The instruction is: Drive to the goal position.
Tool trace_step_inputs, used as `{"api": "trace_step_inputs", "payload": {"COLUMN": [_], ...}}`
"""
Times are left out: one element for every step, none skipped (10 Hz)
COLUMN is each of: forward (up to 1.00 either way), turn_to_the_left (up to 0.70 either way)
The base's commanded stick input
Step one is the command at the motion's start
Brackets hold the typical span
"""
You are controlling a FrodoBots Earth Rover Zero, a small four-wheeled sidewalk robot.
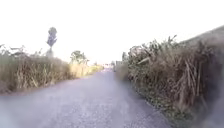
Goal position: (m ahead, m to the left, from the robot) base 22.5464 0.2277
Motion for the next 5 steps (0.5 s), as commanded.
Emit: {"api": "trace_step_inputs", "payload": {"forward": [1.0,1.0,1.0,1.0,1.0], "turn_to_the_left": [0.0,0.0,0.0,0.0,0.0]}}
